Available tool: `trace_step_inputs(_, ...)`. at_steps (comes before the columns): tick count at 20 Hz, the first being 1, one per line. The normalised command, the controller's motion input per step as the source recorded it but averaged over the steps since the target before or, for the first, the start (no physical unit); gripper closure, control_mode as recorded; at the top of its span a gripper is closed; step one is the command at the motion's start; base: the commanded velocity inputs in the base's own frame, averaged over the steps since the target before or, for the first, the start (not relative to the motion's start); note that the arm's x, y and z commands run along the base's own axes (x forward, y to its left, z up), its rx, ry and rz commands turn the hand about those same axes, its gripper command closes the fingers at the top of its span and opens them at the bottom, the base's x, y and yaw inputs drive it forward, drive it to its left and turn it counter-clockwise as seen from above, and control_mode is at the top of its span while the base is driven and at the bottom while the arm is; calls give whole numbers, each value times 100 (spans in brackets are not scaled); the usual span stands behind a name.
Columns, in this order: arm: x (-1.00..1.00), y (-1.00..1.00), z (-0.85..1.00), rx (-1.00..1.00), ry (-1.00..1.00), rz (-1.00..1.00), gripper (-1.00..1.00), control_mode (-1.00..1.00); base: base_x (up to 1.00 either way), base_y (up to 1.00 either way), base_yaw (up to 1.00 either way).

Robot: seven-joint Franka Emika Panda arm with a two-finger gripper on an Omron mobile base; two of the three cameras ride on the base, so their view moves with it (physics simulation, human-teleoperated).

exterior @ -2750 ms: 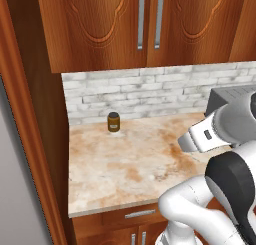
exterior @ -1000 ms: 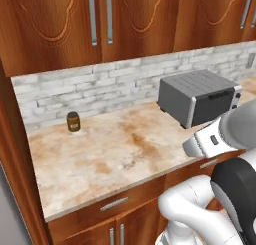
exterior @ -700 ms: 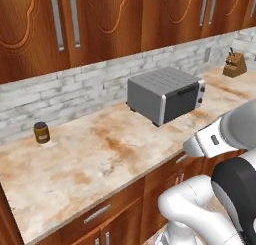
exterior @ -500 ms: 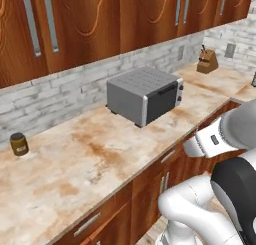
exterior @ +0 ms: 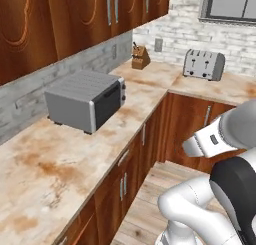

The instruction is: Close all open cabinet doors.

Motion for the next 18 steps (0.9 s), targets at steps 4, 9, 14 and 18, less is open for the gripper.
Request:
trace_step_inputs(4,0,0,0,0,0,0,-100,100,-17,-48,-51)
trace_step_inputs(9,0,0,0,0,0,0,-100,100,-21,-49,-50)
trace_step_inputs(14,0,0,0,0,0,0,-100,100,-23,-53,-48)
trace_step_inputs(18,0,0,0,0,0,0,-100,100,-20,-58,-47)
